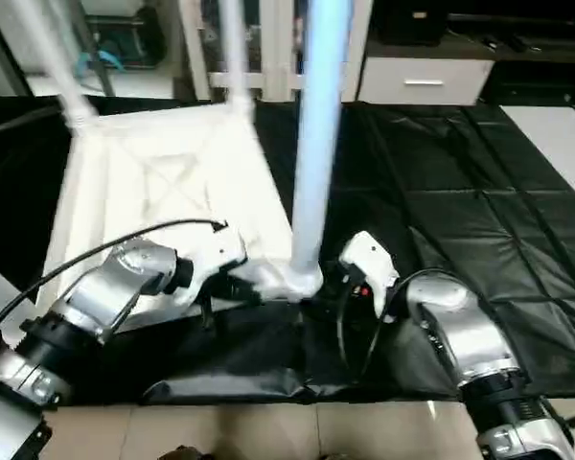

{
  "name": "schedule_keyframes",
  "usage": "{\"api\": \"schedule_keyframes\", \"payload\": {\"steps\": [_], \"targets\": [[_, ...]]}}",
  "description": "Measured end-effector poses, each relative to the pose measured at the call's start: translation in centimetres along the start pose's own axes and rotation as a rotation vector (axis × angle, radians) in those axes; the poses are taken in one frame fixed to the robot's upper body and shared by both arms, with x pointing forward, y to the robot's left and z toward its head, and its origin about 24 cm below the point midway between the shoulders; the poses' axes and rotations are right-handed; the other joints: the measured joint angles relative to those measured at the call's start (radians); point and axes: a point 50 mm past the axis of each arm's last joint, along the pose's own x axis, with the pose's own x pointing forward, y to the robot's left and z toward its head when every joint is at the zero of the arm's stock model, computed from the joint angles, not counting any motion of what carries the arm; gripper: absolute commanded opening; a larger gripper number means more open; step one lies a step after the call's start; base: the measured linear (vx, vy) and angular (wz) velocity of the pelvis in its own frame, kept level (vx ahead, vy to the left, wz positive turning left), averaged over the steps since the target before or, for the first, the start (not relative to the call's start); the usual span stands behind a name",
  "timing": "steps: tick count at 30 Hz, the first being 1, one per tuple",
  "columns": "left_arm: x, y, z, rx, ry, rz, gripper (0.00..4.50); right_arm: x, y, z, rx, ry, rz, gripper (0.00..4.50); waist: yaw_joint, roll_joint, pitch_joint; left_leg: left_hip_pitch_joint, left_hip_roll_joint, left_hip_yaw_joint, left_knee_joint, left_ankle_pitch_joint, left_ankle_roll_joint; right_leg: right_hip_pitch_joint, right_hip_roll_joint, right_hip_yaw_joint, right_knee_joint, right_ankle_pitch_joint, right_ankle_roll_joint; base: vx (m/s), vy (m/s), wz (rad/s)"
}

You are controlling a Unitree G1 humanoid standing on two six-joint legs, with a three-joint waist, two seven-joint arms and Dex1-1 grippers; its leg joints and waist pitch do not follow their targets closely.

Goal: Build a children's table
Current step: Rotate leg to tighten

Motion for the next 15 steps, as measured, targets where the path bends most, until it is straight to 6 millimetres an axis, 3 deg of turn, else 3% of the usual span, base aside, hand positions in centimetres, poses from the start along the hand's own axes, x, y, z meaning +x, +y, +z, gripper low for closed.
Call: {"api": "schedule_keyframes", "payload": {"steps": [13,15], "targets": [[0.0,-0.6,0.1,-0.005,0.016,-0.02,0.0,1.2,-0.6,0.6,-0.021,-0.024,0.035,4.02,-0.004,-0.002,0.001,-0.001,0.0,0.001,0.003,0.0,0.0,0.001,0.0,0.003,0.001,-0.001,0.002,0.0,0.0,0.0],[0.0,-0.6,0.2,-0.007,0.018,-0.019,0.0,1.3,-0.6,0.7,-0.027,-0.026,0.039,3.77,-0.004,-0.002,0.001,-0.001,0.0,0.001,0.003,0.0,0.0,0.001,0.0,0.002,0.002,-0.001,0.002,0.0,0.0,0.0]]}}
